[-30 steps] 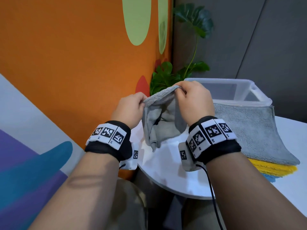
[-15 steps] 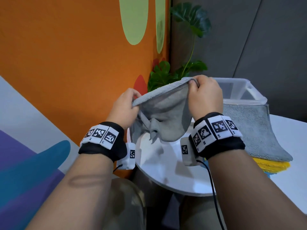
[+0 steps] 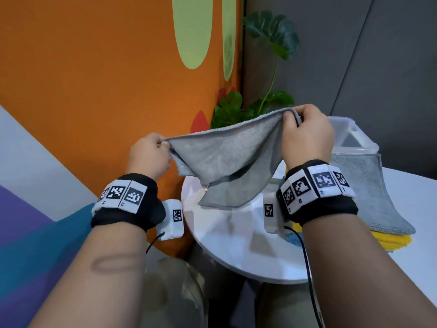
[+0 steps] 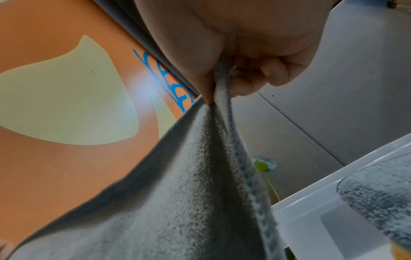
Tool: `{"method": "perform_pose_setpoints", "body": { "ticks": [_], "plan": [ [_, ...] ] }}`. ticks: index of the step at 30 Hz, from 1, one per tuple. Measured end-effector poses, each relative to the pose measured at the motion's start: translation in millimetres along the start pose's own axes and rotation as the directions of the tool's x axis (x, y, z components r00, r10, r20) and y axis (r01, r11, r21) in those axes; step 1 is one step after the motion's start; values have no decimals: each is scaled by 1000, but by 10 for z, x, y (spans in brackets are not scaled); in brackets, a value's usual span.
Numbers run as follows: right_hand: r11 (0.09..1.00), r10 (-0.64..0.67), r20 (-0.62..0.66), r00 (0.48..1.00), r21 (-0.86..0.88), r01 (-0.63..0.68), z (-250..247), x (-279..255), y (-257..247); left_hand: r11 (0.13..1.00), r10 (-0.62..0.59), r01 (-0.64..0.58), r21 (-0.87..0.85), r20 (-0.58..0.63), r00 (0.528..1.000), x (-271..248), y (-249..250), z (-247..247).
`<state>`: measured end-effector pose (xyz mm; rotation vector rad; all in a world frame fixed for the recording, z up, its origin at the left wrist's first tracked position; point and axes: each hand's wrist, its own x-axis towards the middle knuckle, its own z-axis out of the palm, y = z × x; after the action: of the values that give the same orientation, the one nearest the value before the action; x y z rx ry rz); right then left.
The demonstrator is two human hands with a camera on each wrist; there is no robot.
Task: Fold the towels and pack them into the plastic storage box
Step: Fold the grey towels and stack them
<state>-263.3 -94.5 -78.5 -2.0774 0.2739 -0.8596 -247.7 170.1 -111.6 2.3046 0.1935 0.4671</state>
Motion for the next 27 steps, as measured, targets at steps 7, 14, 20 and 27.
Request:
{"method": "perform_pose_setpoints", "body": {
  "ticks": [7,14,20,27],
  "plan": [
    [999,39,287,957,-20,-35,142,-164,-131,917,-16,106,-384,230,973,-169,408,59],
    [996,3,503,864,-79,42,207,-247,-138,870,108,-46,-492,97,989,-200,641,-83],
    [983,-1,176,984,-181,33,25,-31,-190,922,277,-342,-183,-309,910,-29,618,-412],
    [983,-135,-80,988,-140,123,-71,29,-346,961,275,-251,117,-501,821,-19,545,-561]
  ]
}}
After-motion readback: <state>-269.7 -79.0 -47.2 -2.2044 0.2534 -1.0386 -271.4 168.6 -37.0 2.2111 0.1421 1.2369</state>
